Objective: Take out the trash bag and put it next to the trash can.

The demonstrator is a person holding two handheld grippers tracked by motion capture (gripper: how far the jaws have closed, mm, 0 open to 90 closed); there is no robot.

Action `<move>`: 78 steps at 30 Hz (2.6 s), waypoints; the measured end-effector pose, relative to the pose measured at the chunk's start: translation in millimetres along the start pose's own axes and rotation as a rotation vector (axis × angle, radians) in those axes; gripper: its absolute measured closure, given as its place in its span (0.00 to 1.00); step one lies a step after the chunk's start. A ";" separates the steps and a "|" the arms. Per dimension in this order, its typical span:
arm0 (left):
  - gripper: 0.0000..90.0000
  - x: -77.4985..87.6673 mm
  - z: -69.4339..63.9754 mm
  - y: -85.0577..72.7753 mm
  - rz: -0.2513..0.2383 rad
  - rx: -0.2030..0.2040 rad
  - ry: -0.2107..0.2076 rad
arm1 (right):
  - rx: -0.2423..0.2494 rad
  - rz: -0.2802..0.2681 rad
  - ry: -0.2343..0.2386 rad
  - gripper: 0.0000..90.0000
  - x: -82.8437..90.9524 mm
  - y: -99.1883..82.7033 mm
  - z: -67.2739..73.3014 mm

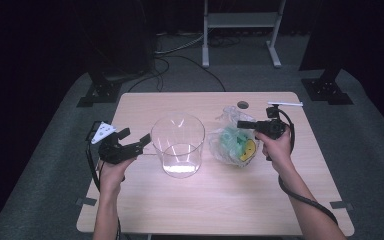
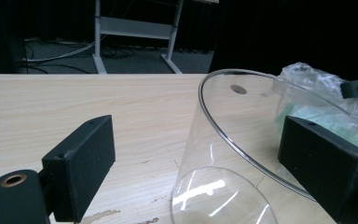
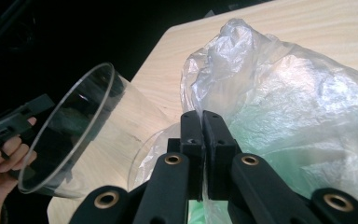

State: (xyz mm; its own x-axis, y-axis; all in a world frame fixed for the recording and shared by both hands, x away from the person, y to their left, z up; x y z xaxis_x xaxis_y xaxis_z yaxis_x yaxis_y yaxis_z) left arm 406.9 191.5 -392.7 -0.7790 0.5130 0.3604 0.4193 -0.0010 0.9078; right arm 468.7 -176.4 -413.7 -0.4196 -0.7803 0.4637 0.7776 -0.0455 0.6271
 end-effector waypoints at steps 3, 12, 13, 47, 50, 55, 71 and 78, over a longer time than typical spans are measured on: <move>0.11 -0.3 -0.3 0.0 0.000 -0.001 0.000 | -0.003 0.007 -0.006 0.98 -2.7 -2.9 -2.5; 0.11 -1.6 -0.4 -0.9 0.004 0.001 -0.002 | -0.010 0.030 -0.019 0.97 -9.8 -12.6 -11.4; 0.11 -1.6 -0.4 -0.9 0.004 0.001 -0.002 | -0.009 0.030 -0.018 0.97 -10.1 -13.1 -12.1; 0.11 -3.3 -2.1 -1.6 0.008 0.000 -0.004 | 0.043 0.032 -0.162 0.43 19.0 -8.1 -37.0; 0.11 -3.3 -3.0 -1.7 0.011 -0.008 -0.007 | 0.011 0.063 -0.129 0.42 26.2 -13.1 -41.8; 0.11 -2.6 -3.0 -1.8 0.010 -0.006 -0.007 | -0.003 0.025 -0.087 0.42 42.9 -17.4 -44.4; 0.11 -1.6 -3.5 -1.7 0.007 -0.004 -0.005 | 0.027 -0.009 -0.067 0.42 65.1 -41.8 -53.7; 0.11 -1.5 -2.3 -2.6 0.011 -0.004 -0.001 | 0.044 -0.034 -0.071 0.42 72.6 -51.8 -58.0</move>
State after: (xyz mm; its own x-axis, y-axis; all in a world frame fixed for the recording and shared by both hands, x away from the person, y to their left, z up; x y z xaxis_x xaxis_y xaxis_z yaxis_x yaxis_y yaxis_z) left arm 405.9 188.7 -395.1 -0.7737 0.5141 0.3702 0.4259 -0.0105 0.9047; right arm 425.2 -266.8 -448.9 -0.4790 -0.7325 0.4837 0.7414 -0.0426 0.6697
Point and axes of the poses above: each handheld gripper's, and its own axes: x roughly backward along the jaws, y roughly out of its top, z roughly to its left, the point moved 8 cm from there along -x, roughly forward along the jaws, and after that the axes turned 4 degrees about z, right-handed, at the moved point
